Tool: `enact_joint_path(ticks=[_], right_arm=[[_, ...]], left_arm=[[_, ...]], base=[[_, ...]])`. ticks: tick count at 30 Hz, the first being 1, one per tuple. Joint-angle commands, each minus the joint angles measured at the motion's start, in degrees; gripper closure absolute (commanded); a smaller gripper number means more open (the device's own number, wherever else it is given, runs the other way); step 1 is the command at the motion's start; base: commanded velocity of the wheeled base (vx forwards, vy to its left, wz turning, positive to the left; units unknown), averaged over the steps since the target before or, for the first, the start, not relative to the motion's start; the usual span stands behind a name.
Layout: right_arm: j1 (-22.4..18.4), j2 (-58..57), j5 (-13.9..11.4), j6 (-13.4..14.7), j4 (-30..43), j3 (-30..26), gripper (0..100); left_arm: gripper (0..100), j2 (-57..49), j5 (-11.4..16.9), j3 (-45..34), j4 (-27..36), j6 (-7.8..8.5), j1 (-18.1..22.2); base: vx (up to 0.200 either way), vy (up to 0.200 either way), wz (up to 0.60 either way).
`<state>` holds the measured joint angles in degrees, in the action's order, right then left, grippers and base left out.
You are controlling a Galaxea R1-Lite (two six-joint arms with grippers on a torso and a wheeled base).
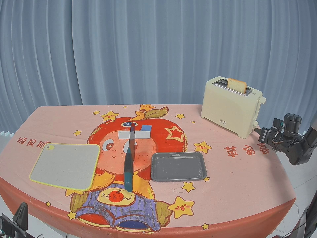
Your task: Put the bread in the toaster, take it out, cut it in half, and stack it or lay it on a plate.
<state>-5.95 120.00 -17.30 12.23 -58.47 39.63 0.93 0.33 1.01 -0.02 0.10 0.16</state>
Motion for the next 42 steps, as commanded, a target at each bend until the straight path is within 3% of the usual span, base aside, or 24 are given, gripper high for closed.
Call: enact_joint_path(ticks=[1,7,14,19,28,34,37,42], right_arm=[[-0.2,-4.4,0.0,0.0,0.5,-2.0,100],[-0.8,-12.3,0.4,0.1,2.4,-3.7,100],[-1.8,-13.4,0.8,-0.3,2.1,-3.7,100],[-1.8,-15.4,2.6,-1.0,1.9,-3.7,100],[-2.7,-20.5,3.8,-1.1,2.1,-3.2,100],[-2.7,-22.7,7.5,-5.3,1.7,-2.7,100],[-2.6,-22.9,7.5,-6.9,1.5,-2.7,100],[-2.6,-21.9,6.6,-6.9,-4.4,-2.8,100]], left_arm=[[100,-0.9,0.0,-1.0,0.0,-0.01,0.0],[100,-0.9,0.0,-1.0,0.0,-0.01,0.0],[100,-0.9,0.0,-1.0,0.0,-0.01,0.0],[100,-0.9,0.0,-1.0,0.0,-0.01,0.0],[100,-0.9,0.0,-1.0,0.0,-0.01,0.0],[100,-0.9,0.0,-1.0,-0.1,-0.01,0.0],[100,-0.9,0.0,-1.0,0.0,-0.01,0.0],[100,-0.9,0.0,-1.0,0.0,-0.01,0.0]], base=[[0.000,0.000,0.00],[0.000,0.000,0.00],[0.000,0.000,0.00],[0.000,0.000,0.00],[0.000,0.000,0.00],[0.000,0.000,0.00],[0.000,0.000,0.00],[0.000,0.000,0.00]])
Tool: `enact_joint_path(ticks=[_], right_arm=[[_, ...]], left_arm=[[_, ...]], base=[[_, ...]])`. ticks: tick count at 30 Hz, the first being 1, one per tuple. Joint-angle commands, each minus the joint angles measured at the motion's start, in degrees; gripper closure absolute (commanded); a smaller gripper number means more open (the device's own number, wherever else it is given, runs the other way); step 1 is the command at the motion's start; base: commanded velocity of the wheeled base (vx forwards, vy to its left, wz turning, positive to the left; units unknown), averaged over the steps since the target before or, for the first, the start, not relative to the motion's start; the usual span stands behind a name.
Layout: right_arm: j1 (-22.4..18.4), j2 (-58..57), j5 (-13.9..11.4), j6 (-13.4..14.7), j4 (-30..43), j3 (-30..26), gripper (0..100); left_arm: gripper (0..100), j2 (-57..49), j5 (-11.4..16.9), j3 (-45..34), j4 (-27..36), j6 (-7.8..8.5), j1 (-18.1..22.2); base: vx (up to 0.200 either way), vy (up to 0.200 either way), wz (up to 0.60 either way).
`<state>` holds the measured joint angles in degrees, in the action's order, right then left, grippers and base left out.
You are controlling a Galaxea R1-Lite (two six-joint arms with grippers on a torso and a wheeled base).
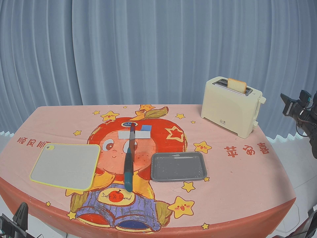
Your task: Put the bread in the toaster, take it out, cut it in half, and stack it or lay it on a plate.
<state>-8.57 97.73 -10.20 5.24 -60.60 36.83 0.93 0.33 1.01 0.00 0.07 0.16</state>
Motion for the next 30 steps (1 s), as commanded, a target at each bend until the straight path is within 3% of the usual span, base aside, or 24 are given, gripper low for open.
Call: enact_joint_path(ticks=[1,5,11,17,25,30], right_arm=[[0.0,1.0,-1.4,0.3,-4.8,-0.1,100],[-0.2,2.8,-5.4,0.3,-8.2,-0.3,100],[-0.4,3.2,-7.7,0.1,-8.8,-0.5,100],[-0.4,3.8,-11.9,0.0,-10.2,-1.3,100],[0.1,7.2,-15.4,-0.1,-18.3,-3.0,100],[0.2,9.7,-15.5,-1.6,-19.3,-2.8,100]], left_arm=[[100,-0.9,0.0,-1.0,-0.1,0.01,0.0],[100,-0.9,0.0,-1.0,-0.1,0.01,0.0],[100,-0.9,0.0,-1.0,0.0,0.01,0.0],[100,-0.9,0.0,-1.0,0.0,0.01,0.0],[100,-0.9,0.0,-1.0,0.0,0.01,0.0],[100,-0.9,0.0,-1.0,0.0,0.01,0.0]], base=[[0.000,0.000,0.00],[0.000,0.000,0.00],[0.000,0.000,0.00],[0.000,0.000,0.00],[0.000,0.000,0.00],[0.000,0.000,0.00]])
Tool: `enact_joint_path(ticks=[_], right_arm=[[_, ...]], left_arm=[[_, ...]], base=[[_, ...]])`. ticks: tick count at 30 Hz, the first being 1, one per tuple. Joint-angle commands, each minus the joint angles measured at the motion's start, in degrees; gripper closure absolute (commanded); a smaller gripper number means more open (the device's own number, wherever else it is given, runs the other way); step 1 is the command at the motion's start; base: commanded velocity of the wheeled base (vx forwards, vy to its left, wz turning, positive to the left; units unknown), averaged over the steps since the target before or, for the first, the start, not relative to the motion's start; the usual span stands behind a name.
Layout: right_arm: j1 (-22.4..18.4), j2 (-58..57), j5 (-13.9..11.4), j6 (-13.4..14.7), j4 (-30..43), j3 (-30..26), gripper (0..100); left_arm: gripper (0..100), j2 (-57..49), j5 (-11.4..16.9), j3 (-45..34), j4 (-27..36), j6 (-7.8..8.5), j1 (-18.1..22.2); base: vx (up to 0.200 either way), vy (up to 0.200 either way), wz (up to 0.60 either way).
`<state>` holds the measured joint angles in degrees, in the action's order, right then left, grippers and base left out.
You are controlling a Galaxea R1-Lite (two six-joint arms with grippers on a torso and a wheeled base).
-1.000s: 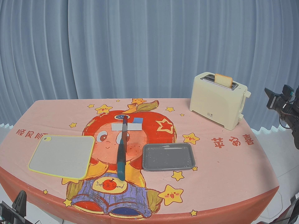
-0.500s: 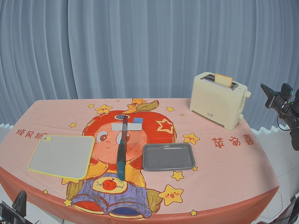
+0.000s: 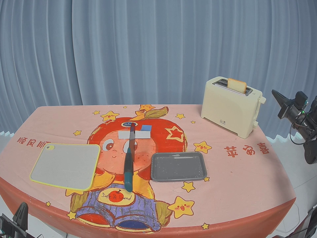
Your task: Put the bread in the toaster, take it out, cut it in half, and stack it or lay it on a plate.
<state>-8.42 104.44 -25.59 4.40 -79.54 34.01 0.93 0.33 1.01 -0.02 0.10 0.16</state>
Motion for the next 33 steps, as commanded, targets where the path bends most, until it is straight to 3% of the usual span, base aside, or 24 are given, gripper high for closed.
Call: enact_joint_path(ticks=[1,8,17,23,33], right_arm=[[0.1,3.3,-0.1,-1.2,-0.3,0.2,100],[-0.2,6.3,0.1,-1.7,-0.3,1.1,100],[-0.1,10.1,0.5,-1.2,-0.3,6.8,100],[0.1,13.9,3.1,-1.4,-0.3,10.3,100],[-0.5,15.4,3.1,-1.6,-0.3,9.4,100]], left_arm=[[100,-0.9,0.0,-1.0,-0.1,-0.01,0.0],[100,-0.9,0.0,-1.0,0.0,-0.01,0.0],[100,-0.9,0.0,-1.0,-0.1,-0.01,0.0],[100,-0.9,0.0,-1.0,-0.1,-0.01,0.0],[100,-0.9,0.0,-1.0,0.0,-0.01,0.0]], base=[[0.000,0.000,0.00],[0.000,0.000,0.00],[0.000,0.000,0.00],[0.000,0.000,0.00],[0.000,0.000,0.00]])
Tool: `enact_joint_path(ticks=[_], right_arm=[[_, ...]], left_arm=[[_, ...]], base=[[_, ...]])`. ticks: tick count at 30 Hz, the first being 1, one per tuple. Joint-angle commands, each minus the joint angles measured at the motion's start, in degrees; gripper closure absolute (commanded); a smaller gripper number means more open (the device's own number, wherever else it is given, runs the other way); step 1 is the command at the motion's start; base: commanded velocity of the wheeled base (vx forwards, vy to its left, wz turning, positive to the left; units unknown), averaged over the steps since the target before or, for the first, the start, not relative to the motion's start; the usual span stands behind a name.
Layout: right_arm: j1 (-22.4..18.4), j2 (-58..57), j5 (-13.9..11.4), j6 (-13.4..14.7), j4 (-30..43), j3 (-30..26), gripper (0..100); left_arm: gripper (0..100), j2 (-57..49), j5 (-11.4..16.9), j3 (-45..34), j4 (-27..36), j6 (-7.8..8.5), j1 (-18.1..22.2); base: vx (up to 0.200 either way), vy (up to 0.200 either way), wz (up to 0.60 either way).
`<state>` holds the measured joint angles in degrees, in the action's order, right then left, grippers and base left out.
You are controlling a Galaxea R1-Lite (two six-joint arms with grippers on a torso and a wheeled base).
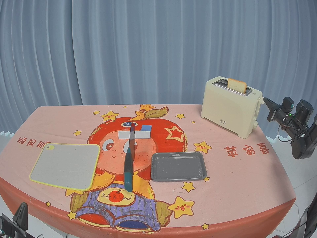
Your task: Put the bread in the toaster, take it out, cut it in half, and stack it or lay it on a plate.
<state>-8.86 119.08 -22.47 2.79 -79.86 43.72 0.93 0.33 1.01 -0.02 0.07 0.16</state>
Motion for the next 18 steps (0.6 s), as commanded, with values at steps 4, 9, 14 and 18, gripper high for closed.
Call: enact_joint_path(ticks=[4,9,14,18], right_arm=[[0.2,0.9,0.0,-0.2,0.1,-2.0,100],[0.4,1.6,0.1,-0.2,0.1,-2.2,100],[0.2,2.7,0.1,-0.2,0.1,-2.3,100],[0.1,4.1,0.1,-0.2,0.2,-2.3,100]], left_arm=[[100,-0.9,0.0,-1.0,0.0,0.01,0.0],[100,-0.9,0.0,-1.0,0.0,0.01,0.0],[100,-0.9,0.0,-1.0,-0.1,0.01,0.0],[100,-0.9,0.0,-1.0,-0.1,0.01,0.0]], base=[[0.000,0.000,0.00],[0.000,0.000,0.00],[0.000,0.000,0.00],[0.000,0.000,0.00]])
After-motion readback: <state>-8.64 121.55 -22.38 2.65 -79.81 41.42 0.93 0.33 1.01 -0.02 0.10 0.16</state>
